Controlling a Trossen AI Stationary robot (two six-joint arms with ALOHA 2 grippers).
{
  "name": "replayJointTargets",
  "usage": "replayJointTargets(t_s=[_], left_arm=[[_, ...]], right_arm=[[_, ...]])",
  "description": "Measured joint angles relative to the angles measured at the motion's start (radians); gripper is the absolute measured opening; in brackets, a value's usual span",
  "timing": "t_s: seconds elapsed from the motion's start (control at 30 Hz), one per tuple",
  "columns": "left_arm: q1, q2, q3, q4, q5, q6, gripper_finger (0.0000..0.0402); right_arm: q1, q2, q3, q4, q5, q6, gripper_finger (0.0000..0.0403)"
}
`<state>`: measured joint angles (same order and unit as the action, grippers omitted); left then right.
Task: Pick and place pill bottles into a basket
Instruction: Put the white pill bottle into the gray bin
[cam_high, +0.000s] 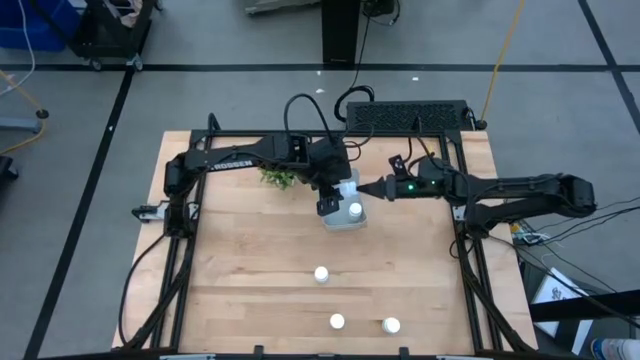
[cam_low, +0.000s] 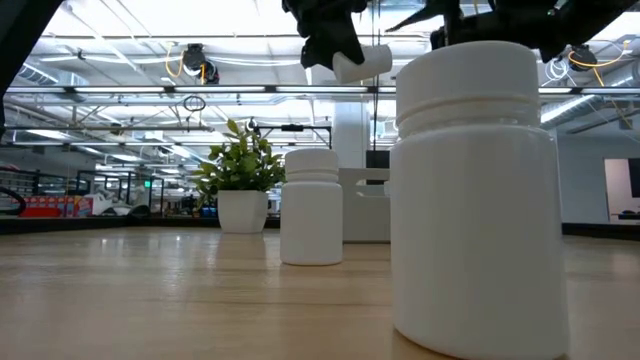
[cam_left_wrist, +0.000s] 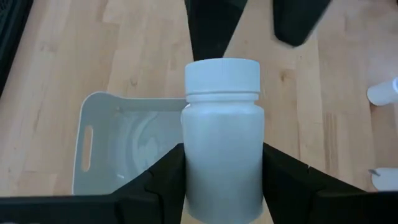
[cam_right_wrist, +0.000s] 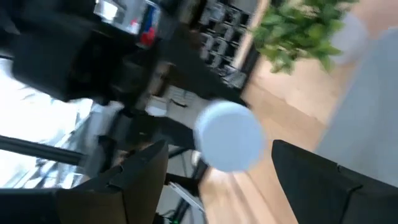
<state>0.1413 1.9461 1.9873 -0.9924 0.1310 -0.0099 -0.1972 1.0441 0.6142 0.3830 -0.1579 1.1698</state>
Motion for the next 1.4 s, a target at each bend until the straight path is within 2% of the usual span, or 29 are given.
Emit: replayJointTargets(t_s=[0.27, 0.47, 0.6, 0.8, 0.93, 1.03, 1.17, 1.33, 1.4], left_arm=[[0.0, 0.0, 0.0, 0.001, 0.0, 0.0, 0.0187], [0.0, -0.001, 0.0, -0.002, 0.0, 0.002, 0.018], [0.0, -0.001, 0.0, -0.001, -0.001, 0.002, 0.019], [0.0, -0.001, 0.0, -0.001, 0.001, 0.004, 0.0187], [0.0, -0.001, 0.0, 0.0, -0.006, 0.003, 0.0188], [0.001, -0.001, 0.0, -0.012, -0.056, -0.016, 0.021], [0.025, -0.001, 0.0, -0.115, -0.084, -0.045, 0.0253], [0.043, 0.0, 0.0, -0.254, -0.232, -0.05, 0.0303], [0.043, -0.011, -0.001, -0.274, -0.241, -0.07, 0.032]], right_arm=[[-0.019, 0.081, 0.0, 0.104, -0.056, 0.023, 0.0288], [-0.02, 0.114, 0.0, 0.175, -0.08, 0.049, 0.0273], [-0.025, 0.112, 0.0, 0.149, -0.08, 0.041, 0.024], [-0.027, 0.113, 0.0, 0.141, -0.096, 0.037, 0.0156], [-0.032, 0.113, 0.0, 0.142, -0.105, 0.028, 0.015], [-0.033, 0.113, 0.0, 0.142, -0.101, 0.018, 0.015], [-0.034, 0.113, 0.0, 0.135, -0.093, 0.018, 0.015], [-0.047, 0.1, 0.002, 0.114, -0.124, 0.016, 0.015], [-0.056, 0.092, 0.002, 0.09, -0.119, 0.016, 0.015]])
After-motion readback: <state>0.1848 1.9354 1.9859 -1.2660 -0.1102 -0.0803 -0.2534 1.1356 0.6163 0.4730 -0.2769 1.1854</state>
